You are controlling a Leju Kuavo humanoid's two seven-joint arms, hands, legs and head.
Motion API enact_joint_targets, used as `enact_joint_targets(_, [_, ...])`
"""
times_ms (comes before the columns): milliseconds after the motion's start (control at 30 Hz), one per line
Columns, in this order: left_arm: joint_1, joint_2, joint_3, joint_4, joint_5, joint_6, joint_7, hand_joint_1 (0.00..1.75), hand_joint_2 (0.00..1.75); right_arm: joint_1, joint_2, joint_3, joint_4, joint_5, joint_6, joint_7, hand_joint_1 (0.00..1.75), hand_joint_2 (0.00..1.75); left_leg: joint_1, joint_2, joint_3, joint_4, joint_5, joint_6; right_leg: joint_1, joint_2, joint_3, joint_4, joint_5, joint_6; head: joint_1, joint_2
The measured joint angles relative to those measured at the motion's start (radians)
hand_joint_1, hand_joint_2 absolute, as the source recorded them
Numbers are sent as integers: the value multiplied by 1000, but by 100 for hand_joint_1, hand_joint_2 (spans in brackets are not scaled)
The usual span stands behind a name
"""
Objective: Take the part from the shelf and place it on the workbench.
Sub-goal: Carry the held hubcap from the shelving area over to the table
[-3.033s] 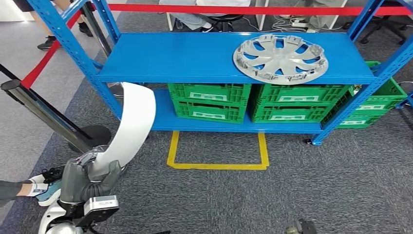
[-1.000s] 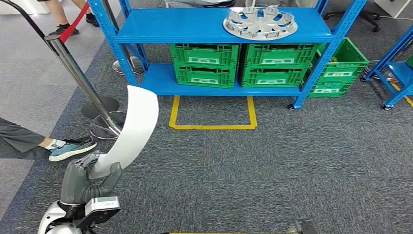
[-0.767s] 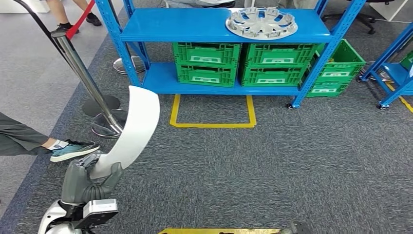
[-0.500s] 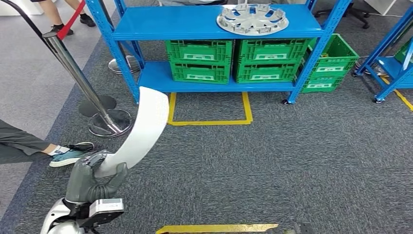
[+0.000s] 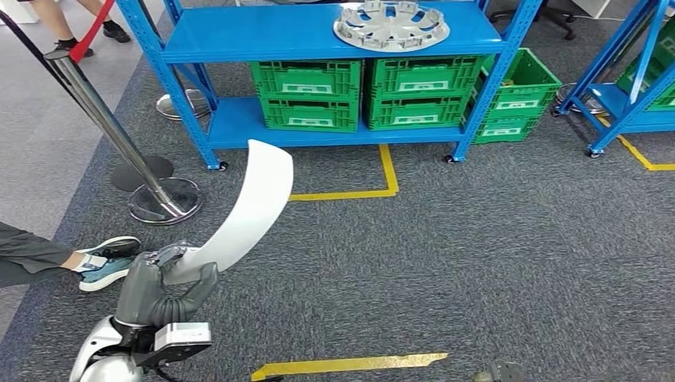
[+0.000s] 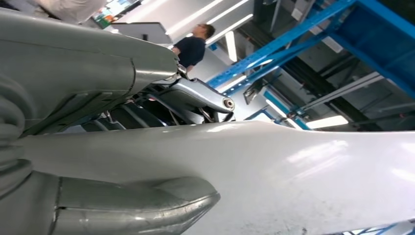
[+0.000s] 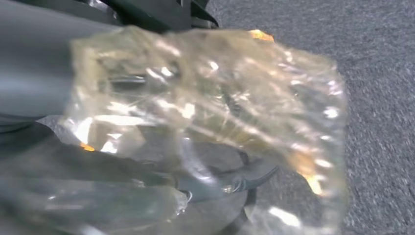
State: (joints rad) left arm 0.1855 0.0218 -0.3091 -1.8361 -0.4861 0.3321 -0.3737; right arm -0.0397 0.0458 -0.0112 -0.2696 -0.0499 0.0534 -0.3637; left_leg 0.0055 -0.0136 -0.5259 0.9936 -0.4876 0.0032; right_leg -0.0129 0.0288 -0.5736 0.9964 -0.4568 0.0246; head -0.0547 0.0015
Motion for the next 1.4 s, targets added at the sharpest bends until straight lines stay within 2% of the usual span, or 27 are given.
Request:
enact_joint_targets(67, [-3, -3, -3, 0, -6, -1, 0, 175, 175, 8, 0, -5, 0, -3, 0, -5, 0, 0, 1, 6, -4, -4, 8, 14, -3, -4, -13, 15, -13, 10, 1, 0])
enact_joint_targets(100, [-4, -5, -5, 0, -8, -2, 0, 175, 175, 11, 0, -6, 0, -5, -1, -8, 0, 0, 2, 10, -5, -8, 12, 20, -3, -9, -29, 47, -36, 13, 4, 0])
enact_joint_targets(200, [-4, -9, -7, 2, -12, -6, 2, 175, 175, 15, 0, -13, 0, -13, -1, -16, 0, 0, -4, 24, -13, -8, 17, 31, -3, -18, -111, 233, -131, 16, 10, 0])
enact_joint_targets(233, [-4, -9, -8, 4, -14, -8, 2, 175, 175, 18, 0, -16, 0, -16, -1, -18, 0, 0, -7, 28, -15, -8, 19, 33, -3, -19, -127, 274, -143, 16, 10, 0])
enact_joint_targets(267, [-3, -9, -8, 6, -15, -9, 2, 175, 175, 22, 0, -20, 0, -18, -1, -19, 0, 0, -10, 31, -16, -8, 19, 34, -3, -20, -125, 280, -135, 15, 10, 0])
enact_joint_targets(300, [-3, -9, -9, 7, -16, -9, 3, 175, 175, 25, 0, -24, 0, -20, -1, -20, 0, 0, -13, 34, -16, -7, 20, 35, -2, -21, -103, 246, -112, 12, 10, 0])
enact_joint_targets(367, [-3, -9, -9, 9, -19, -7, 3, 175, 175, 28, 0, -30, 0, -22, 0, -25, 0, 0, -18, 38, -15, -5, 19, 34, 3, -37, -26, 113, -57, 2, 10, 0])
enact_joint_targets(433, [-2, -10, -9, 10, -18, -4, 3, 175, 175, 26, 1, -32, 1, -20, 1, -30, 0, 0, -24, 44, -20, 1, 18, 28, 8, -53, 25, 20, -38, -7, 9, 0])
enact_joint_targets(533, [0, -10, -9, 11, -16, -2, 2, 175, 175, 29, 4, -33, 4, -17, 2, -35, 0, 0, -25, 51, -25, 6, 18, 15, 8, -49, 28, 4, -36, -18, 8, 0])
enact_joint_targets(600, [1, -10, -10, 13, -14, 0, 2, 175, 175, 32, 8, -35, 6, -16, 0, -36, 0, 0, -22, 40, -39, 41, -12, 2, 4, -44, 28, 1, -29, -29, 5, 0])
enact_joint_targets(633, [2, -10, -10, 14, -13, 0, 2, 175, 175, 33, 9, -36, 6, -16, -2, -37, 0, 0, -18, 33, -57, 87, -42, -6, 2, -40, 27, 0, -27, -33, 3, 0])
enact_joint_targets(700, [7, -10, -10, 16, -10, 2, 2, 175, 175, 35, 9, -38, 7, -16, -5, -41, 0, 0, -10, 27, -113, 218, -109, -16, 2, -32, 22, 1, -25, -36, 1, 0])
enact_joint_targets(733, [11, -10, -11, 17, -9, 2, 2, 175, 175, 37, 9, -38, 8, -16, -6, -43, 0, 0, -7, 26, -133, 267, -124, -19, 2, -28, 21, 1, -24, -36, 1, 0])
enact_joint_targets(767, [14, -10, -11, 19, -8, 2, 2, 175, 175, 40, 9, -38, 9, -16, -7, -44, 0, 0, -5, 26, -140, 284, -120, -20, 2, -24, 20, 1, -24, -36, 1, 0])
enact_joint_targets(800, [16, -10, -11, 20, -7, 3, 2, 175, 175, 42, 9, -38, 10, -16, -8, -45, 0, 0, -3, 26, -128, 263, -97, -20, 2, -19, 20, 2, -24, -36, 1, 0])
enact_joint_targets(867, [17, -10, -11, 20, -7, 3, 2, 175, 175, 44, 10, -39, 11, -16, -9, -46, 0, 0, -1, 15, -67, 137, -27, -14, 3, -9, 21, 3, -22, -33, 1, 0])
enact_joint_targets(900, [17, -10, -11, 20, -6, 3, 2, 175, 175, 43, 10, -39, 11, -16, -9, -46, 0, 0, -1, 7, -38, 75, -3, -10, 4, -3, 20, 4, -21, -29, 1, 0])
enact_joint_targets(933, [17, -10, -11, 21, -6, 4, 2, 175, 175, 42, 10, -39, 11, -16, -10, -47, 0, 0, -2, 0, -18, 32, 8, -5, 4, 1, 17, 5, -20, -25, 1, 0])
enact_joint_targets(967, [17, -10, -11, 21, -6, 5, 2, 175, 175, 42, 10, -39, 12, -15, -11, -48, 0, 0, -4, -4, -11, 13, 7, -2, 4, 4, 13, 6, -17, -19, 2, 0])
enact_joint_targets(1067, [18, -10, -11, 21, -2, 7, 2, 175, 175, 46, 10, -43, 14, -14, -15, -52, 0, 0, -4, 3, -12, -2, 13, 14, 1, 3, 1, 10, -19, 0, 2, 0])
enact_joint_targets(1133, [18, -10, -12, 22, 2, 10, 0, 175, 175, 45, 10, -46, 14, -14, -18, -54, 0, 0, 0, 12, -11, -13, 22, 27, 0, -8, -29, 72, -62, 7, 8, 0])
enact_joint_targets(1200, [18, -10, -13, 23, 6, 11, -1, 175, 175, 45, 10, -48, 15, -13, -19, -55, 0, 0, -1, 23, -15, -13, 24, 32, 0, -17, -87, 201, -129, 13, 12, 0])
enact_joint_targets(1233, [19, -10, -13, 25, 7, 12, -1, 175, 175, 45, 10, -48, 15, -13, -20, -55, 0, 0, -2, 28, -17, -12, 25, 32, 0, -18, -112, 258, -150, 15, 12, 0])
enact_joint_targets(1267, [19, -10, -13, 26, 8, 12, -1, 175, 175, 46, 10, -49, 15, -13, -20, -55, 0, 0, -3, 33, -19, -11, 25, 32, 0, -19, -121, 283, -153, 18, 12, 0])
enact_joint_targets(1300, [19, -10, -13, 28, 9, 12, -1, 175, 175, 47, 9, -50, 15, -12, -21, -55, 0, 0, -3, 37, -19, -11, 26, 32, 0, -21, -110, 270, -138, 19, 13, 0])
enact_joint_targets(1367, [18, -11, -14, 30, 13, 12, -1, 175, 175, 46, 9, -54, 15, -10, -23, -55, 0, 0, -3, 46, -18, -8, 25, 28, -1, -36, -38, 145, -77, 18, 13, 0])
enact_joint_targets(1400, [17, -11, -13, 30, 14, 12, -2, 175, 175, 43, 9, -55, 15, -9, -23, -55, 0, 0, -5, 49, -19, -4, 23, 23, 0, -46, -2, 78, -57, 16, 14, 0])
